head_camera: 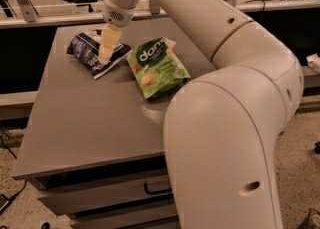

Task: Pick blue chip bag

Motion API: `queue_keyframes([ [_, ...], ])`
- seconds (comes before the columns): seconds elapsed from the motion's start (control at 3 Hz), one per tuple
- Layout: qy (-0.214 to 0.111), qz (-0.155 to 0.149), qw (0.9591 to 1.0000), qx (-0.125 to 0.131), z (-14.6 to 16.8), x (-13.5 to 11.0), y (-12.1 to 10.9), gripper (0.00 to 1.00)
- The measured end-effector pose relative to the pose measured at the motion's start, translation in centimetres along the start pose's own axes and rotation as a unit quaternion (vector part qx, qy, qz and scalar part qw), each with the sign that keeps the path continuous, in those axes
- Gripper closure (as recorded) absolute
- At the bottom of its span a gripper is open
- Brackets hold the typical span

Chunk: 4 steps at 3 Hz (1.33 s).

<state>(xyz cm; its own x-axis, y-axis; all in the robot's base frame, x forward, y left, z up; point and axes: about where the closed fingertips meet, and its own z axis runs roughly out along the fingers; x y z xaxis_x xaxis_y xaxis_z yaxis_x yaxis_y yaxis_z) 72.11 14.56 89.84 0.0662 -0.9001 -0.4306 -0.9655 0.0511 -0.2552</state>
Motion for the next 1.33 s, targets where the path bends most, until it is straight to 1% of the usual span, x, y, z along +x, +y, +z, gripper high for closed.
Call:
queue_keyframes([
  [0.33,0.009,0.016,0.9998,0.008,2.8,0.7,0.1,0.00],
  [0.67,0.001,0.024,0.9997,0.006,4.6,0.9,0.3,0.18],
  [1.0,-0.022,0.028,0.9994,0.001,5.3,0.6,0.6,0.41],
  [1.33,-0.044,0.029,0.9986,0.000,5.3,0.2,0.7,0.64],
])
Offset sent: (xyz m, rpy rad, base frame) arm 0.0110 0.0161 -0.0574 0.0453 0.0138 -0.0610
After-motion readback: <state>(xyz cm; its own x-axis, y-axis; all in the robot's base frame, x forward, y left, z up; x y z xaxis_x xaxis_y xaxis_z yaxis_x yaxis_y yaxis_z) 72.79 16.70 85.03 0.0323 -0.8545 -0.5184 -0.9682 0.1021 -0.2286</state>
